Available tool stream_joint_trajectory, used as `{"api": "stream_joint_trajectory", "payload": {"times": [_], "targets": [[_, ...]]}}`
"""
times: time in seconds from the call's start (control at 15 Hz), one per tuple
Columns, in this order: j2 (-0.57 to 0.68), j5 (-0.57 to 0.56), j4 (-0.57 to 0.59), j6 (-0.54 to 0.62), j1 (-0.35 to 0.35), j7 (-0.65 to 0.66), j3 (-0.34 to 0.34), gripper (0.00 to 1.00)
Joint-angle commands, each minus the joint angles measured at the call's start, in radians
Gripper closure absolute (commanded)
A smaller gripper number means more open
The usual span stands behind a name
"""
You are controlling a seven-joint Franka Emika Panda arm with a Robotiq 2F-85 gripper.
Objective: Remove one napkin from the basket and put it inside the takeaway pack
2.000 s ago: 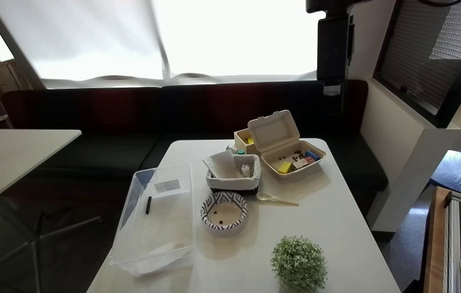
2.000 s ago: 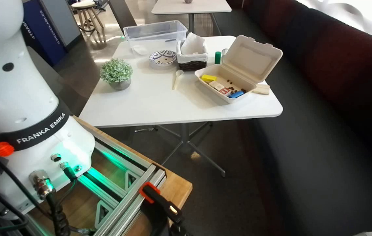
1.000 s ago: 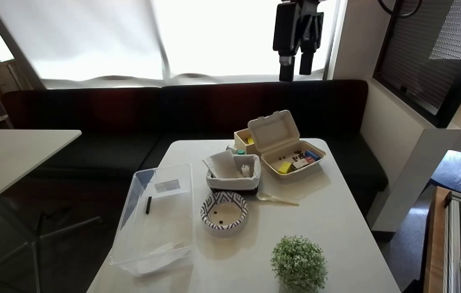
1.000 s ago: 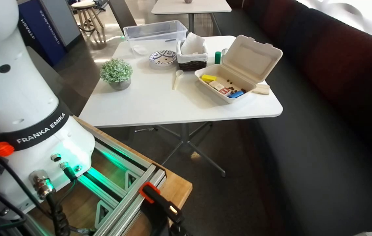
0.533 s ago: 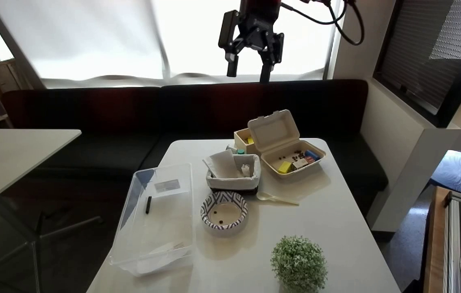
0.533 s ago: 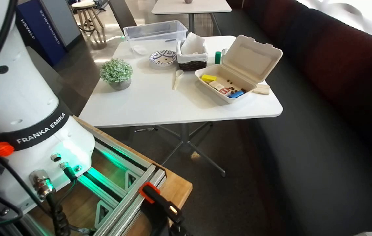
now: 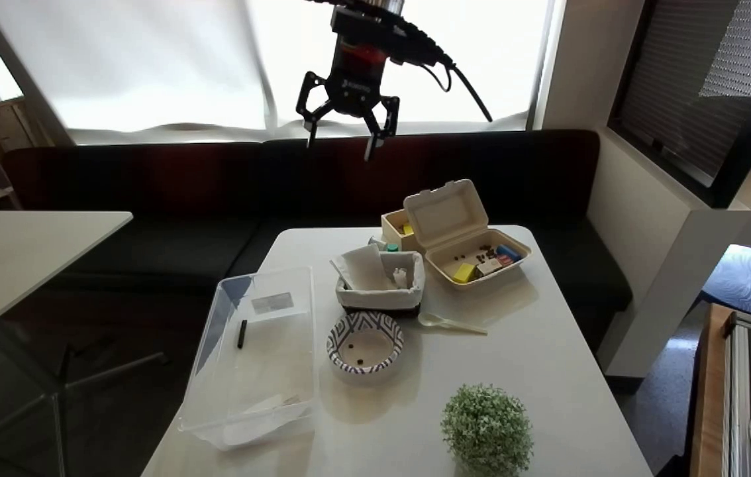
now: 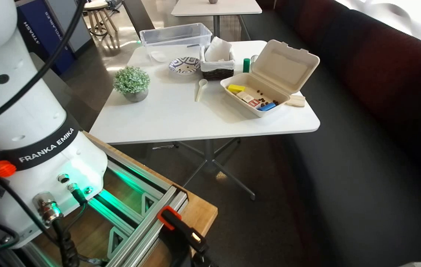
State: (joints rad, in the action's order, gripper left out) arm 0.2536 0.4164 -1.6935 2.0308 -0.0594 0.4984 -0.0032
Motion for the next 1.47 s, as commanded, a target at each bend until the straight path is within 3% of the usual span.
{"api": "stream_joint_trajectory", "payload": {"times": [0.0,0.2,0.27,0.87,1.0,1.4], "targets": [[0.178,-0.102,0.151,0.05,-0.036,0.226,-0.018,0.0],[0.303,-0.221,0.264,-0.024,-0.054,0.367,-0.047,0.0],[0.207,-0.163,0.152,0.035,-0.026,0.279,-0.014,0.0],[0.219,-0.171,0.172,0.035,-0.025,0.286,-0.015,0.0],[0.256,-0.178,0.2,0.097,-0.036,0.4,-0.041,0.0],[0.436,-0.201,0.405,-0.028,-0.033,0.474,-0.044,0.0]]}}
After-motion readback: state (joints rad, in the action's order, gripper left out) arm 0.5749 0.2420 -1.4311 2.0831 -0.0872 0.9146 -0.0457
